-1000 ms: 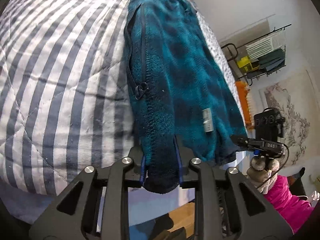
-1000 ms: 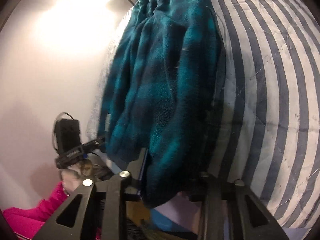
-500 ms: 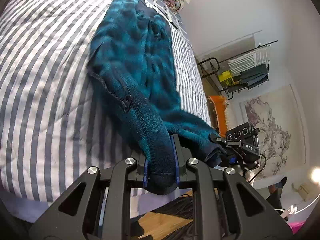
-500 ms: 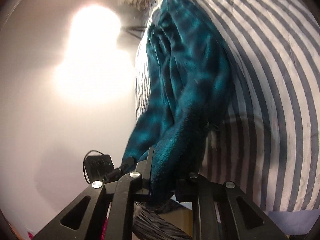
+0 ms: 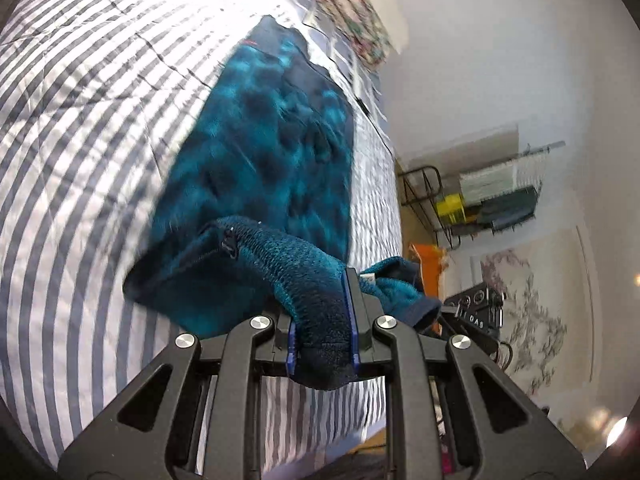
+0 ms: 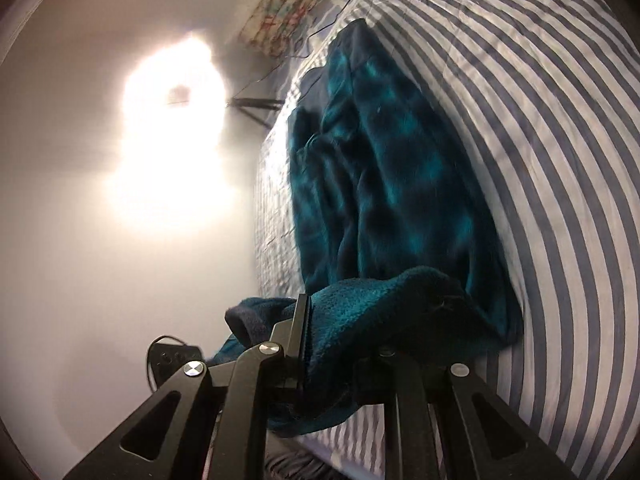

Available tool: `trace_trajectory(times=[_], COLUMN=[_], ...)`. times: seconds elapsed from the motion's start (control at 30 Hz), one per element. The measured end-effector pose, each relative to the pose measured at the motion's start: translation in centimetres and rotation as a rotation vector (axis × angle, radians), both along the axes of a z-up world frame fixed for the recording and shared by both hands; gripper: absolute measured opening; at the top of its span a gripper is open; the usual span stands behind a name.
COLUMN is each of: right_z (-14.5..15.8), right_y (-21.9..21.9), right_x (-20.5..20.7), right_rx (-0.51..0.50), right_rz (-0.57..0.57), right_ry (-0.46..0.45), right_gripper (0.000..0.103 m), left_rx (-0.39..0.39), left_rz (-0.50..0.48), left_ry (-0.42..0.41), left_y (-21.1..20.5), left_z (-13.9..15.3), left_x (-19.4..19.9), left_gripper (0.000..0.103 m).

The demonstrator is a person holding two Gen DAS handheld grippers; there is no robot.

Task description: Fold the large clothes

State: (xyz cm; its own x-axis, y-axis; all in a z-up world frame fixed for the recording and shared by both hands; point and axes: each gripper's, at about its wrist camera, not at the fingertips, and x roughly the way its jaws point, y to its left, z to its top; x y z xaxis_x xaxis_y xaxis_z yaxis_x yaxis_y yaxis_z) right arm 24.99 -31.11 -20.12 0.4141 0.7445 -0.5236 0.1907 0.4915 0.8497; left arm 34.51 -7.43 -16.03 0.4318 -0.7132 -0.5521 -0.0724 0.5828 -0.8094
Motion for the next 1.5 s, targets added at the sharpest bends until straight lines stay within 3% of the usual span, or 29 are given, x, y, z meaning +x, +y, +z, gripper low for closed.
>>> trace_trajectory(times=[0.27, 0.43, 0.6, 0.8, 0.97, 1.03, 1.1, 1.17, 1.2, 1.3, 1.37, 1.43, 1.47, 1.5], right_z=[-3.5, -6.5, -6.7, -4.5, 0.1, 1.9, 3.4, 4.1, 4.2, 3.4, 2.2, -0.9, -2.2, -3.1], right_y=[1.0, 0.9, -0.7, -2.6, -3.9, -3.2, -0.5, 3.2, 4.9, 10.0, 11.9, 13.0, 13.0, 12.7], right_x=[6.5, 8.6, 8.7, 8.1, 6.7, 6.2, 5.9, 5.4, 5.3, 4.5, 4.8, 6.2, 6.6, 6.7], right_rx=[-0.083, -0.052, 0.069, 0.128, 0.026, -0.03, -0.109, -0.169, -0.199, -0.306, -0.417, -0.587, -0.598, -0.571], right_rz=[-0.031, -0.032, -0.038, -0.074, -0.065, -0.035, 0.061, 0.18, 0.237, 0.399, 0.434, 0.455, 0.453, 0.441], right_ry=[0.065, 0.129, 0.178, 0.116, -0.017, -0.08, -0.15, -0.206, -0.221, -0.268, -0.286, -0.232, -0.197, -0.179], right_gripper=[0.013, 0.014, 0.029, 0.05, 0.053, 0.053, 0.053, 0.039, 0.037, 0.031, 0.027, 0.021, 0.012, 0.01], left_rx=[0.07, 0.096, 0.005, -0.05, -0.027, -0.011, 0.005, -0.003, -0.006, -0.013, -0.021, -0.03, -0.031, -0.025], left_rz=[0.05, 0.042, 0.03, 0.048, 0.006, -0.023, -0.034, -0.04, -0.041, -0.055, -0.057, -0.045, -0.038, -0.033], left_ry=[0.058, 0.096, 0.139, 0.168, 0.154, 0.155, 0.172, 0.185, 0.187, 0.183, 0.189, 0.175, 0.162, 0.143], left_y=[1.0, 0.8, 1.8, 3.4, 3.0, 2.4, 2.1, 2.1, 2.1, 2.4, 2.7, 3.4, 3.9, 4.4], left_z=[-3.9, -6.4, -6.7, -5.8, -4.6, -4.4, -4.2, -4.0, -3.8, -3.2, -3.2, -2.6, -2.2, -1.6], left_x=[5.5, 7.7, 8.3, 8.1, 8.4, 9.1, 9.5, 9.9, 10.0, 10.0, 10.0, 10.0, 9.9, 9.9], left_gripper=[0.017, 0.019, 0.027, 0.035, 0.038, 0.044, 0.044, 0.044, 0.044, 0.047, 0.052, 0.055, 0.056, 0.057])
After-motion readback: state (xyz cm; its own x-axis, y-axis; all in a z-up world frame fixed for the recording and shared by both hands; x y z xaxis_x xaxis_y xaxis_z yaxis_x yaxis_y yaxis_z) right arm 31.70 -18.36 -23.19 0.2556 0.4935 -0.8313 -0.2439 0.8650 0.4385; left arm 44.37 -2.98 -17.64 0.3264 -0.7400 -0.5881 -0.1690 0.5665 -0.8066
